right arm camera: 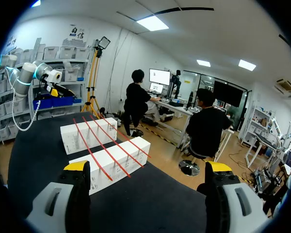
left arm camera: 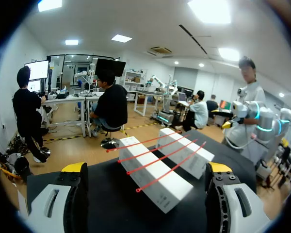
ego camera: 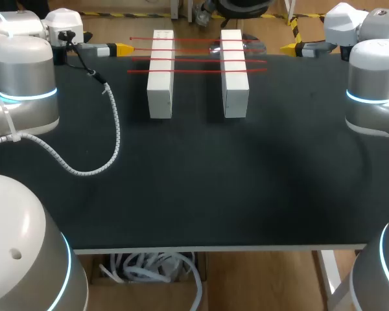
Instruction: Grab the tape and strap the tape.
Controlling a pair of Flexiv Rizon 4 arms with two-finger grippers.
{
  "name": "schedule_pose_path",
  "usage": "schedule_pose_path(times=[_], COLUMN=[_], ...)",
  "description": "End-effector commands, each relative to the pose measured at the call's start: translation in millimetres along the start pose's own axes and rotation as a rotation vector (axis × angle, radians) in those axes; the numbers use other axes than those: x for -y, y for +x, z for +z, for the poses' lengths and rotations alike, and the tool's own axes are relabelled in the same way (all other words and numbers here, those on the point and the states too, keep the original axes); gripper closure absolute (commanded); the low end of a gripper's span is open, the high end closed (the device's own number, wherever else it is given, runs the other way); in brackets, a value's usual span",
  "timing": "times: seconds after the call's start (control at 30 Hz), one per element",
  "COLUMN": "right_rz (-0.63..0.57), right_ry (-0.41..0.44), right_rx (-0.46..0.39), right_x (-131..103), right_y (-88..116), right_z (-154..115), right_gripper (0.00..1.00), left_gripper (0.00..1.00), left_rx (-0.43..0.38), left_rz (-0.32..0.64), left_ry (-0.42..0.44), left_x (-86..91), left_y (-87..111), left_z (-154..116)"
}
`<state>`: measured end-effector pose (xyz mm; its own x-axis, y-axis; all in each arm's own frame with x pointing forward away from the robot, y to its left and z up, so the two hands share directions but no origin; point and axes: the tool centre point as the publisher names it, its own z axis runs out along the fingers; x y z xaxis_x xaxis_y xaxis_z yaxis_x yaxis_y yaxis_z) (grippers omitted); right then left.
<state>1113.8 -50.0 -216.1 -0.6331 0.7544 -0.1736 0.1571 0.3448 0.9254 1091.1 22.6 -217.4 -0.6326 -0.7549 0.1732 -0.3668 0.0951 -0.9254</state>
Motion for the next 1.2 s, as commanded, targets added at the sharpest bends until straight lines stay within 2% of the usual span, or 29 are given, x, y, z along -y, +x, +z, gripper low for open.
schedule_pose_path(times=[0.03,0.73,0.8,0.83,0.9,0.93,1.03,1.2], right_rz=[0.0,0.0,0.0,0.0,0.0,0.0,0.0,0.0], right_ry=[0.0,0.0,0.0,0.0,0.0,0.0,0.0,0.0], right_rx=[0.0,0.0,0.0,0.0,0.0,0.0,0.0,0.0], right_x=[0,0,0,0,0,0,0,0], right_y=[0,0,0,0,0,0,0,0], right_z=[0,0,0,0,0,0,0,0], right_gripper=[0.0,0.0,0.0,0.0,0.0,0.0,0.0,0.0], left_gripper=[0.0,0.0,0.0,0.0,0.0,0.0,0.0,0.0], left_rx=[0.0,0.0,-0.04,-0.086,-0.125,-0.178,-0.256,-0.264], left_rz=[0.0,0.0,-0.008,0.01,0.064,0.075,0.14,0.248], left_ry=[0.0,0.0,0.016,0.037,0.061,0.072,0.075,0.095], left_x=[0.0,0.0,-0.1,-0.3,-2.7,-6.0,-15.1,-30.1], left_y=[0.0,0.0,2.1,3.9,6.2,8.1,10.7,12.4], left_z=[0,0,-1,-4,-6,-9,-12,-10])
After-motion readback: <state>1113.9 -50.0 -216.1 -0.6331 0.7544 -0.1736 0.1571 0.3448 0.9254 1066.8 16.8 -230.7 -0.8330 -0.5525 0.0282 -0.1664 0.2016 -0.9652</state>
